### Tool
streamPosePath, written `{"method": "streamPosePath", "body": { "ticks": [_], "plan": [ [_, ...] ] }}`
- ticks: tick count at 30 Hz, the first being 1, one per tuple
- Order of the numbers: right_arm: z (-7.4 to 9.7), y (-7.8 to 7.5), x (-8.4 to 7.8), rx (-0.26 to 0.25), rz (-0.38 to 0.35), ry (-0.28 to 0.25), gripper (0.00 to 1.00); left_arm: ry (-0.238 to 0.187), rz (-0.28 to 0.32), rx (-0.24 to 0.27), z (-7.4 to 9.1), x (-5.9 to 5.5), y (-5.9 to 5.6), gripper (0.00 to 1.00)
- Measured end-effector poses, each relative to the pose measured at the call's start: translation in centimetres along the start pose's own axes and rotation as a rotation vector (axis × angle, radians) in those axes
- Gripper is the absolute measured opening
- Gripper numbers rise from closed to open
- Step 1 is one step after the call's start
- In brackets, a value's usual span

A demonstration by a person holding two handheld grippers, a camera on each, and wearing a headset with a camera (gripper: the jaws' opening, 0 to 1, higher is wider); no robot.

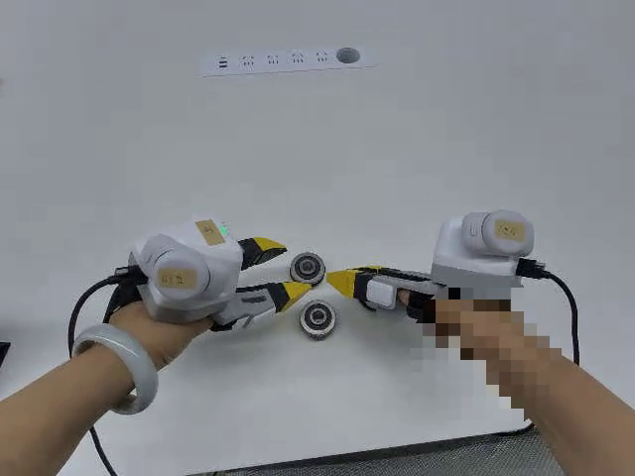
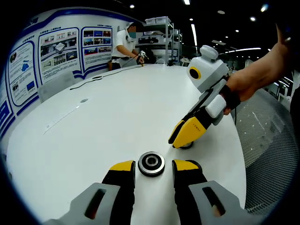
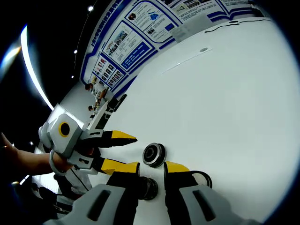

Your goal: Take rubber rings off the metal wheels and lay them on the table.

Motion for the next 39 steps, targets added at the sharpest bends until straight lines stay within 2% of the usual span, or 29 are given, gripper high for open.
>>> {"method": "streamPosePath", "body": {
  "ticks": [15,39],
  "plan": [
    [-0.7,0.0,0.1,0.009,-0.013,-0.001,0.21,0.04,-0.011,0.007,-1.1,-0.1,0.4,0.22],
    [-0.6,-0.4,0.0,0.011,-0.026,-0.006,0.2,0.099,-0.055,-0.005,-2.6,-0.2,0.2,0.16]
  ]
}}
Point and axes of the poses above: the centre of the closed fingertips' face, and the gripper's own axes: z roughly backward along the fingers, y roughly to its left, x roughly out of its top, the point moved 6 cm from there along z, roughly backward along the fingers, and after that the axes turned 5 degrees about z, right-handed, at the moved point
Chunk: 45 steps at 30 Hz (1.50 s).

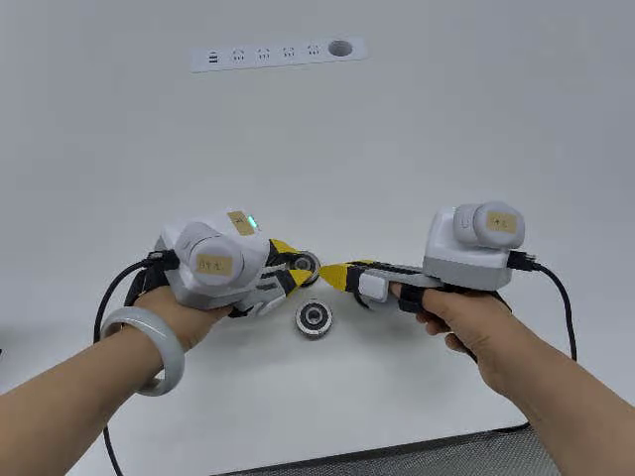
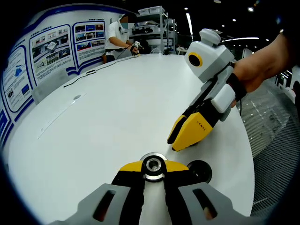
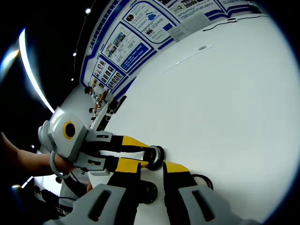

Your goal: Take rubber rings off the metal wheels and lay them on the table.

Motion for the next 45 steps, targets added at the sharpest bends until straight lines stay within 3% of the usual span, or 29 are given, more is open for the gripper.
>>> {"method": "streamPosePath", "body": {
  "ticks": [26,45],
  "plan": [
    [-2.1,-0.3,1.0,0.021,-0.018,0.005,0.22,-0.009,0.005,0.0,0.0,-0.1,0.2,0.14],
    [-2.7,0.0,0.6,0.05,-0.074,0.026,0.23,-0.016,0.013,0.003,-0.1,-0.1,0.0,0.14]
  ]
}}
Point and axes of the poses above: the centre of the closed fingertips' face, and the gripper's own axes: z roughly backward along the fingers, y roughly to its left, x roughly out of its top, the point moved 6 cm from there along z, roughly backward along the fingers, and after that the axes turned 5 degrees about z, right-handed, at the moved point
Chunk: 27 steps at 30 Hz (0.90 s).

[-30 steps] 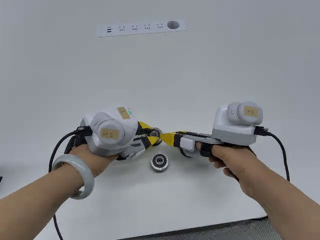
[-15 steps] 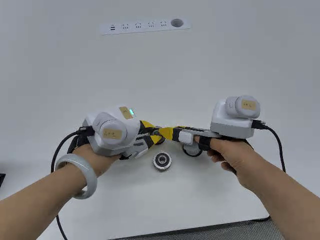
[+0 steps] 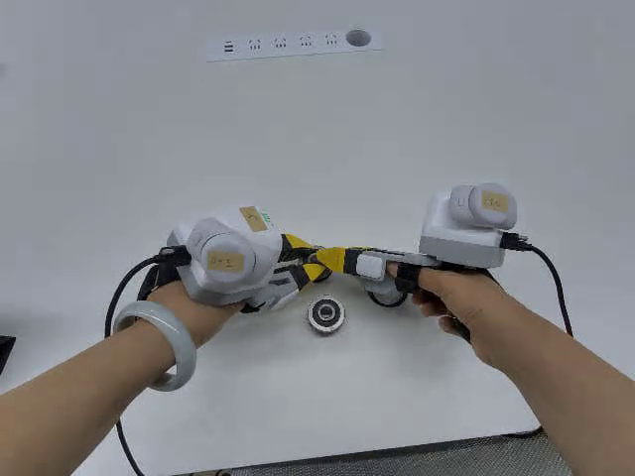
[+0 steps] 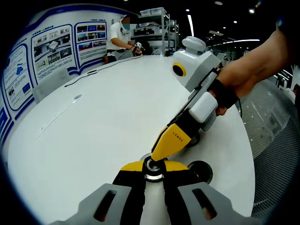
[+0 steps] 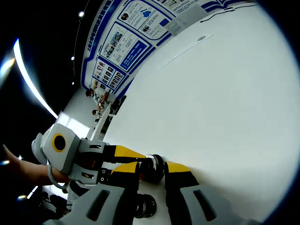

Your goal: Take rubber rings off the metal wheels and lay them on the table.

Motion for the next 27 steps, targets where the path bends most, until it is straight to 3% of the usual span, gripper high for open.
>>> {"method": "streamPosePath", "body": {
  "ticks": [11,18,27],
  "plan": [
    [0.1,-0.24,-0.17,0.028,-0.024,0.001,0.24,-0.002,-0.001,0.0,0.04,-0.05,0.05,0.14],
    [0.5,-0.08,-0.67,0.058,-0.093,0.006,0.23,-0.003,-0.004,-0.001,0.12,-0.05,0.04,0.14],
    [0.79,-0.14,-0.63,0.045,-0.076,-0.001,0.19,-0.003,-0.002,0.0,0.09,-0.08,0.04,0.14]
  ]
}}
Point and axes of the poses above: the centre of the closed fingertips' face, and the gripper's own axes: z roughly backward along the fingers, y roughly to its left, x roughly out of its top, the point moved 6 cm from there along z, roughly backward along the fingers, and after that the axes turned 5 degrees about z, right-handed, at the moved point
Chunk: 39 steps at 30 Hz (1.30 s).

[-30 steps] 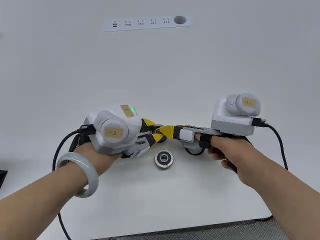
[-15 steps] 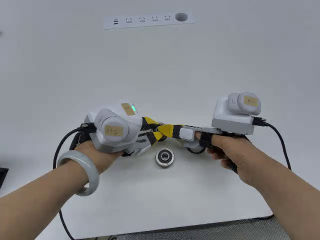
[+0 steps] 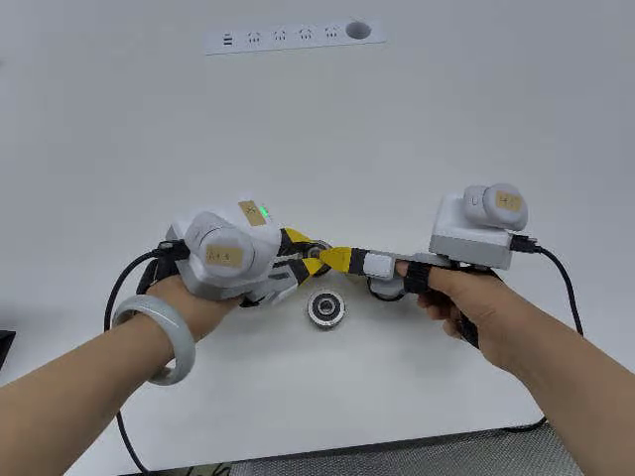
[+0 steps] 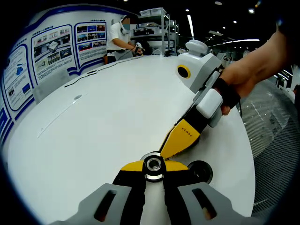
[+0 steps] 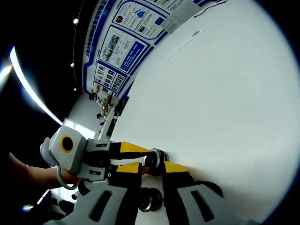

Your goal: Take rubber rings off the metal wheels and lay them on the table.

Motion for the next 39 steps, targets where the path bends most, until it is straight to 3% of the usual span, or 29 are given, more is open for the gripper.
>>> {"method": "streamPosePath", "body": {
  "ticks": [16,30,39],
  "plan": [
    [0.11,-0.71,0.19,-0.05,0.071,0.012,0.05,0.001,-0.004,-0.004,-0.06,0.0,0.02,0.14],
    [0.16,-0.2,0.31,-0.055,0.12,0.01,0.02,0.003,-0.003,-0.003,-0.06,0.03,0.03,0.14],
    [0.14,0.07,0.39,-0.045,0.11,0.009,0.02,0.003,-0.004,-0.003,-0.03,0.03,0.04,0.13]
  ]
}}
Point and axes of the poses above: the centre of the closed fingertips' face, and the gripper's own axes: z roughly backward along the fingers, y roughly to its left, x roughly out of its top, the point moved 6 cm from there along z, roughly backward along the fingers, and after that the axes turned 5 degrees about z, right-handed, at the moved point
